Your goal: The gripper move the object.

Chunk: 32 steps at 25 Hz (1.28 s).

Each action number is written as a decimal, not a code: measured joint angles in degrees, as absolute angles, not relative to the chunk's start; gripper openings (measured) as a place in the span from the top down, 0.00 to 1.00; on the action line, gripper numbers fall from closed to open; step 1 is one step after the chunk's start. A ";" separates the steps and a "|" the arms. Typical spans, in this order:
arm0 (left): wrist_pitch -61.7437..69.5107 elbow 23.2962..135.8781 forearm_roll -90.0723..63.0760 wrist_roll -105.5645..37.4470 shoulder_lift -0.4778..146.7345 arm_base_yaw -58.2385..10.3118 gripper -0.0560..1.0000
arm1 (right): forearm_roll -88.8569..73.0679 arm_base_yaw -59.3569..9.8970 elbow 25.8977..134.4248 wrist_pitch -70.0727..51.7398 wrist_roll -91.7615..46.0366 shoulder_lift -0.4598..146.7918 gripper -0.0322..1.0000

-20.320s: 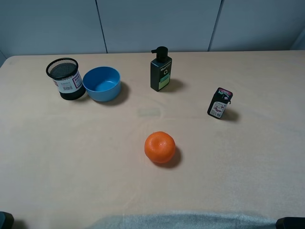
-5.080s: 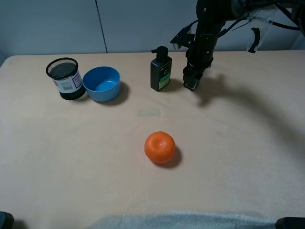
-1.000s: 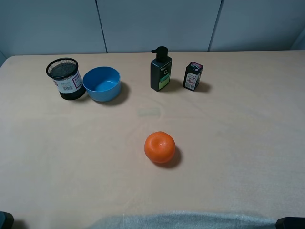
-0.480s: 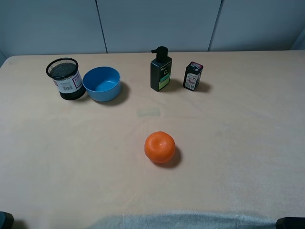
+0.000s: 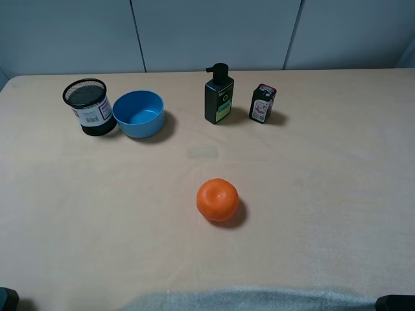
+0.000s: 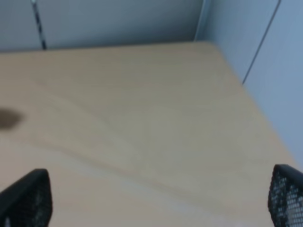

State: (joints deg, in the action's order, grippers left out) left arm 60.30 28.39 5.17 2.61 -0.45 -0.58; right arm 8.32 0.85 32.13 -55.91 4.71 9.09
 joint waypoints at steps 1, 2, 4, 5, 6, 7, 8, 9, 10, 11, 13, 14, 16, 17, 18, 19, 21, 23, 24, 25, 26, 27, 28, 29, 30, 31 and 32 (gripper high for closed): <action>60.30 28.39 5.17 2.61 -0.45 -0.58 0.20 | 7.61 0.85 30.82 -56.10 4.48 9.09 0.30; 60.30 28.39 5.17 2.61 -0.45 -0.58 0.20 | 7.06 0.85 29.96 -56.79 4.20 9.09 0.30; 60.30 28.39 5.17 2.61 -0.45 -0.58 0.20 | 6.62 0.85 29.55 -57.37 3.58 9.03 0.30; 60.30 28.39 5.17 2.61 -0.45 -0.58 0.20 | 6.48 0.85 29.48 -57.31 3.40 9.03 0.30; 60.30 28.39 5.17 2.61 -0.45 -0.58 0.20 | 6.35 0.85 29.38 -57.31 3.41 9.03 0.30; 60.30 28.39 5.17 2.61 -0.45 -0.58 0.20 | 6.35 0.85 29.37 -57.36 3.28 9.03 0.30; 60.30 28.39 5.17 2.61 -0.45 -0.58 0.20 | 6.33 0.85 29.26 -57.37 3.22 8.98 0.30; 60.30 28.39 5.17 2.61 -0.45 -0.58 0.20 | 6.26 0.85 29.26 -57.52 3.06 8.92 0.30; 60.30 28.39 5.17 2.61 -0.45 -0.58 0.20 | 6.26 0.85 29.19 -57.52 2.71 8.51 0.30; 60.30 28.39 5.17 2.61 -0.45 -0.58 0.20 | 6.26 0.85 29.13 -57.60 2.14 7.82 0.30; 60.30 28.39 5.17 2.61 -0.45 -0.58 0.20 | 6.26 0.85 28.71 -57.81 1.50 5.78 0.30; 60.30 28.39 5.17 2.61 -0.45 -0.58 0.20 | 6.26 0.85 28.48 -57.87 1.34 4.48 0.30; 60.30 28.39 5.17 2.61 -0.45 -0.58 0.20 | 6.20 0.85 28.23 -58.08 0.84 2.18 0.30; 60.30 28.39 5.17 2.61 -0.45 -0.58 0.20 | 6.20 0.85 28.23 -58.14 0.63 1.54 0.30; 60.30 28.39 5.17 2.61 -0.45 -0.58 0.20 | 6.08 0.85 28.23 -58.20 0.56 1.03 0.30; 60.30 28.39 5.17 2.61 -0.45 -0.58 0.20 | 6.02 0.85 28.23 -58.24 0.43 0.81 0.30; 60.30 28.39 5.17 2.61 -0.45 -0.58 0.20 | 5.97 0.85 28.23 -58.32 0.38 0.15 0.30; 60.30 28.39 5.17 2.61 -0.45 -0.58 0.20 | 5.97 0.85 28.23 -58.53 0.39 -0.30 0.30; 60.30 28.39 5.17 2.61 -0.45 -0.58 0.20 | 5.97 0.85 28.23 -58.66 0.37 -0.31 0.30; 60.30 28.39 5.17 2.61 -0.45 -0.58 0.20 | 5.97 0.85 28.23 -58.66 0.00 -0.31 0.30; 60.30 28.39 5.17 2.61 -0.45 -0.58 0.20 | 5.97 0.85 28.23 -58.66 0.00 -0.31 0.30; 60.30 28.39 5.17 2.61 -0.45 -0.58 0.20 | 5.97 0.85 28.23 -58.66 0.00 -0.31 0.30; 60.30 28.39 5.17 2.61 -0.45 -0.58 0.20 | 5.97 0.85 28.23 -58.66 0.00 -0.31 0.30; 60.30 28.39 5.17 2.61 -0.45 -0.58 0.20 | 5.97 0.85 28.23 -58.66 0.00 -0.31 0.30; 60.30 28.39 5.17 2.61 -0.45 -0.58 0.20 | 5.97 0.85 28.23 -58.66 0.00 -0.31 0.30; 60.30 28.39 5.17 2.61 -0.45 -0.58 0.20 | 5.97 0.85 28.23 -58.66 0.00 -0.31 0.30; 60.30 28.39 5.17 2.61 -0.45 -0.58 0.20 | 5.97 0.85 28.23 -58.66 0.00 -0.31 0.30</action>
State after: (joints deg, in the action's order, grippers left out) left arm 60.30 28.39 5.17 2.61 -0.45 -0.58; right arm 5.97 0.85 28.23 -58.66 0.00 -0.31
